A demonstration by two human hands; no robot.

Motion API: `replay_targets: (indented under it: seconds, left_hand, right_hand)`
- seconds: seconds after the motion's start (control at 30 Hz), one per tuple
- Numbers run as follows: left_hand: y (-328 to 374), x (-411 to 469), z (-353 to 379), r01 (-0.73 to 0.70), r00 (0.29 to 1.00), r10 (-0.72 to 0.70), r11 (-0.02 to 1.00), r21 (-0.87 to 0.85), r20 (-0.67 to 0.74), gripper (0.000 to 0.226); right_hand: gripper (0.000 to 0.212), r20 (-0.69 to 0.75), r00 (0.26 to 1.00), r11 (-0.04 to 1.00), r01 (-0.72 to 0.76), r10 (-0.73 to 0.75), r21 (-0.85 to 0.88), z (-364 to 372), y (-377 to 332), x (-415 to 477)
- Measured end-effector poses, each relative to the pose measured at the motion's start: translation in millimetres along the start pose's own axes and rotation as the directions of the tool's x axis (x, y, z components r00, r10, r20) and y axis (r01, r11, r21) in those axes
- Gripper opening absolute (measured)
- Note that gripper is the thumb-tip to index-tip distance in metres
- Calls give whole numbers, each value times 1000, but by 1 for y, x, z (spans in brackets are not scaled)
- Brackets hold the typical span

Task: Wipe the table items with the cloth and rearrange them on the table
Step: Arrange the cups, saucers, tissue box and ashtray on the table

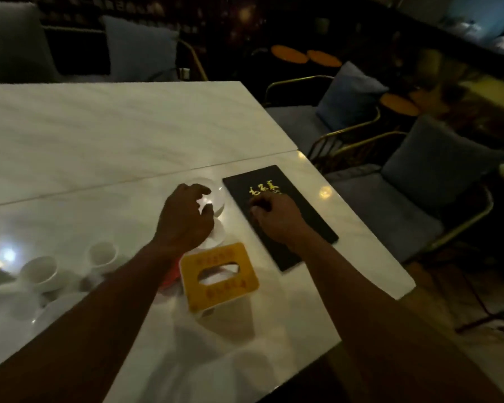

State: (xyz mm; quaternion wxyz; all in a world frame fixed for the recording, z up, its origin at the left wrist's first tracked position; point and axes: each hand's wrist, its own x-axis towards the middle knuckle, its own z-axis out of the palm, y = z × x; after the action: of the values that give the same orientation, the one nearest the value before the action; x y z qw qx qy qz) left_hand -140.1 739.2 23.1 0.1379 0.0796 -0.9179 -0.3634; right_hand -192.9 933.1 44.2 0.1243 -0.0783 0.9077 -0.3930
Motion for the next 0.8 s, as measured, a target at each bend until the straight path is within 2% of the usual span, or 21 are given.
replay_targets:
  seconds: [0.1, 0.2, 0.27, 0.33, 0.4, 0.5, 0.6, 0.63, 0.7, 0.8]
  left_hand:
    - [30, 25, 53, 119, 989, -111, 989, -85, 100, 40]
    - [46, 52, 108, 278, 947, -252, 953, -119, 198, 46]
    - [56, 69, 140, 362, 913, -329, 926, -108, 241, 45]
    - [62, 85, 172, 481, 853, -432, 869, -118, 293, 43]
    - [61, 94, 201, 608, 760, -537, 787, -107, 365, 46]
    - [55, 96, 240, 690, 648, -629, 724, 18, 429, 67]
    - [50, 95, 266, 735, 548, -723, 656, 170, 420, 85]
    - [49, 96, 271, 741, 538, -743, 642, 196, 397, 88]
    - [45, 100, 282, 727, 560, -752, 647, 229, 347, 87]
    - [43, 106, 291, 718, 579, -744, 659, 223, 335, 81]
  right_hand:
    - [19, -55, 996, 997, -64, 66, 44, -45, 51, 29]
    - [17, -67, 991, 992, -108, 112, 69, -76, 104, 73]
    - [18, -54, 989, 990, -140, 141, 17, -90, 140, 105]
    - [20, -29, 984, 982, -177, 176, -71, -102, 174, 134]
    - [25, 18, 974, 964, -223, 228, -144, -109, 206, 156]
    - [51, 119, 945, 917, -256, 304, -306, -110, 249, 174]
    - [76, 205, 898, 868, -283, 389, -408, -108, 277, 181]
    - [82, 222, 887, 861, -288, 404, -419, -107, 284, 181]
    - [89, 229, 890, 854, -262, 394, -450, -104, 293, 184]
    - [90, 221, 899, 850, -243, 379, -468, -100, 298, 190]
